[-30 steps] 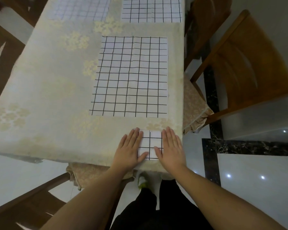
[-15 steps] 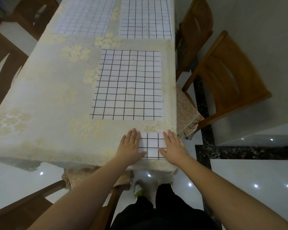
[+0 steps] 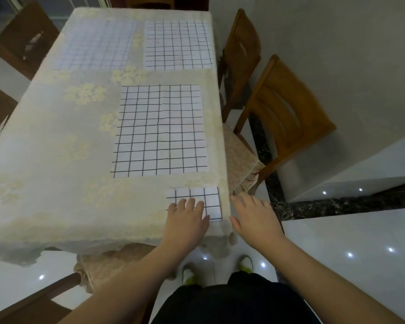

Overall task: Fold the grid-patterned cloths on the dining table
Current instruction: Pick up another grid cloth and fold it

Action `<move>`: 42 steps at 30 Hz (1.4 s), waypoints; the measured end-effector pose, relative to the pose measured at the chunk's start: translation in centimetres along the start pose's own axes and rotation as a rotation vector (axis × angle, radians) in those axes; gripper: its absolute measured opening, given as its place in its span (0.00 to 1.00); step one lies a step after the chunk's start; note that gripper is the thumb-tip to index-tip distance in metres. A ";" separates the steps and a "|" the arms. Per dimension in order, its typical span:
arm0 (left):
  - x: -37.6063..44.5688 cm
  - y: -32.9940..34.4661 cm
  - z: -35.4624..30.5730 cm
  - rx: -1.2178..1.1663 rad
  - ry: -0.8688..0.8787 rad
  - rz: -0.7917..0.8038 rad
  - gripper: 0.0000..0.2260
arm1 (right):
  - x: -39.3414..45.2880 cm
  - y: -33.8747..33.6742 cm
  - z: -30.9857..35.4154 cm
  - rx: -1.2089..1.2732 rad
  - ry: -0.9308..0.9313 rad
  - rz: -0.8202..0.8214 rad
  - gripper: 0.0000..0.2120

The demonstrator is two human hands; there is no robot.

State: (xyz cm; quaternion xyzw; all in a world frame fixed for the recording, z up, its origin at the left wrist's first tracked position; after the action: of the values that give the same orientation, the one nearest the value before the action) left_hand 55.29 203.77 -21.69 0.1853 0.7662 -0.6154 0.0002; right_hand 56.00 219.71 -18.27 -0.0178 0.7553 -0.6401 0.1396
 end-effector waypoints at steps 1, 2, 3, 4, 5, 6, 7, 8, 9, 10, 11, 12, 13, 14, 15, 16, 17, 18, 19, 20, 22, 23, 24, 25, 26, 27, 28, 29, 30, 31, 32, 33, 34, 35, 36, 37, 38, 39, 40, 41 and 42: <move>0.2 -0.1 -0.6 -0.023 -0.003 0.005 0.19 | -0.3 0.1 -0.6 0.001 0.008 -0.021 0.24; 0.4 -0.2 -1.3 -0.052 -0.011 0.016 0.20 | -0.6 0.2 -1.2 0.002 0.012 -0.035 0.23; 0.6 -0.4 -2.0 -0.082 -0.018 0.027 0.20 | -0.9 0.4 -1.8 0.003 0.014 -0.042 0.23; 0.9 -0.5 -2.7 -0.105 -0.023 0.032 0.20 | -1.2 0.5 -2.6 0.008 0.016 -0.053 0.23; 1.1 -0.7 -3.4 -0.118 -0.024 0.033 0.20 | -1.5 0.5 -3.4 0.015 0.019 -0.066 0.23; 1.4 -0.8 -4.1 -0.119 -0.022 0.037 0.20 | -1.8 0.6 -4.3 0.021 0.023 -0.078 0.23; 1.8 -0.9 -4.9 -0.111 -0.015 0.043 0.20 | -2.2 0.6 -5.3 0.024 0.031 -0.089 0.22; 2.1 -1.0 -5.7 -0.103 -0.008 0.049 0.20 | -2.5 0.7 -6.4 0.025 0.041 -0.103 0.22; 2.5 -0.9 -6.5 -0.097 -0.009 0.058 0.20 | -2.8 0.8 -7.4 0.026 0.050 -0.119 0.21; 3.0 -0.8 -7.3 -0.093 -0.017 0.074 0.20 | -3.1 0.9 -8.5 0.031 0.056 -0.128 0.21; 3.3 -0.5 -8.2 -0.087 -0.024 0.086 0.20 | -3.4 1.0 -9.5 0.038 0.062 -0.131 0.21; 3.7 -0.3 -9.2 -0.080 -0.026 0.093 0.19 | -3.6 1.2 -10.6 0.046 0.066 -0.131 0.21; 4.0 0.0 -10.2 -0.073 -0.028 0.098 0.19 | -3.8 1.5 -11.7 0.053 0.067 -0.129 0.22; 4.3 0.3 -11.0 -0.066 -0.034 0.105 0.19 | -3.9 1.7 -12.6 0.058 0.066 -0.127 0.23; 4.6 0.6 -11.9 -0.057 -0.041 0.106 0.19 | -4.0 2.1 -13.7 0.069 0.063 -0.122 0.24; 5.0 1.0 -12.9 -0.046 -0.049 0.103 0.19 | -4.0 2.5 -15.0 0.082 0.062 -0.118 0.24; 5.3 1.2 -13.7 -0.041 -0.059 0.101 0.18 | -4.0 2.8 -16.0 0.095 0.060 -0.114 0.24; 5.6 1.4 -14.5 -0.043 -0.068 0.099 0.18 | -3.9 3.2 -16.9 0.108 0.055 -0.106 0.25; 5.8 1.5 -15.2 -0.044 -0.073 0.093 0.17 | -3.8 3.4 -17.7 0.119 0.047 -0.102 0.25; 6.0 1.6 -15.8 -0.041 -0.074 0.084 0.17 | -3.7 3.6 -18.2 0.125 0.034 -0.103 0.25; 6.3 1.4 -16.7 -0.029 -0.070 0.050 0.16 | -3.5 3.6 -19.0 0.127 -0.006 -0.111 0.26; 6.4 1.1 -17.0 -0.025 -0.065 0.026 0.15 | -3.3 3.5 -19.2 0.127 -0.028 -0.121 0.26; 6.4 0.8 -17.3 -0.009 -0.056 -0.002 0.13 | -3.0 3.4 -19.3 0.127 -0.049 -0.138 0.26; 6.3 0.5 -17.2 0.013 -0.060 -0.040 0.11 | -2.6 3.3 -19.3 0.128 -0.069 -0.149 0.26; 6.3 0.2 -17.0 0.026 -0.070 -0.082 0.10 | -2.2 3.2 -19.2 0.132 -0.085 -0.150 0.26; 6.2 0.0 -16.8 0.026 -0.076 -0.111 0.09 | -1.6 3.1 -19.0 0.136 -0.100 -0.149 0.25; 6.1 -0.3 -16.5 0.025 -0.082 -0.131 0.09 | -1.0 2.9 -18.7 0.138 -0.116 -0.150 0.25; 6.0 -0.6 -16.0 0.025 -0.093 -0.139 0.10 | -0.3 2.7 -18.2 0.138 -0.135 -0.153 0.25; 5.9 -0.8 -15.6 0.021 -0.110 -0.132 0.12 | 0.3 2.4 -17.8 0.141 -0.148 -0.149 0.25; 5.8 -1.2 -15.2 0.011 -0.135 -0.122 0.16 | 0.8 2.2 -17.3 0.146 -0.161 -0.144 0.24; 5.8 -1.5 -14.5 -0.008 -0.162 -0.122 0.19 | 1.6 1.9 -16.6 0.147 -0.183 -0.141 0.24; 5.8 -1.7 -13.7 -0.029 -0.185 -0.122 0.21 | 2.3 1.6 -15.9 0.146 -0.205 -0.146 0.24; 5.8 -1.9 -12.9 -0.047 -0.204 -0.120 0.21 | 3.1 1.1 -15.1 0.149 -0.232 -0.145 0.24; 5.8 -2.2 -12.2 -0.063 -0.214 -0.129 0.23 | 3.8 0.7 -14.2 0.148 -0.264 -0.133 0.24; 5.8 -2.4 -11.4 -0.078 -0.222 -0.145 0.25 | 4.5 0.5 -13.3 0.148 -0.298 -0.115 0.24; 5.9 -2.7 -10.5 -0.095 -0.229 -0.165 0.27 | 5.3 0.2 -12.4 0.150 -0.325 -0.115 0.24; 6.1 -3.0 -9.3 -0.115 -0.241 -0.181 0.29 | 6.2 0.0 -11.4 0.142 -0.347 -0.120 0.24; 6.4 -3.2 -8.0 -0.135 -0.257 -0.184 0.30 | 7.0 -0.3 -10.5 0.129 -0.360 -0.117 0.24; 6.6 -3.4 -6.8 -0.152 -0.272 -0.187 0.30 | 7.9 -0.7 -9.7 0.116 -0.364 -0.113 0.24; 7.0 -3.8 -5.6 -0.156 -0.283 -0.197 0.31 | 8.9 -1.2 -8.9 0.096 -0.363 -0.120 0.23; 7.4 -4.2 -4.5 -0.150 -0.289 -0.214 0.30 | 9.9 -1.5 -8.3 0.079 -0.357 -0.130 0.23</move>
State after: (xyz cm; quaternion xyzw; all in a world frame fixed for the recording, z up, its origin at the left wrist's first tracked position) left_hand 48.20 209.33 -18.30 0.0119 0.8171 -0.5734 0.0585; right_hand 44.31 225.41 -17.50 -0.1742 0.6901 -0.6636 0.2303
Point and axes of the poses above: each hand's wrist, its own x-axis towards the middle knuckle, its own y-axis out of the palm, z = x × y, the point moved 7 cm from there along x, towards the middle knuckle, and after that the axes turned 9 degrees about -x, right-handed, at the moved point
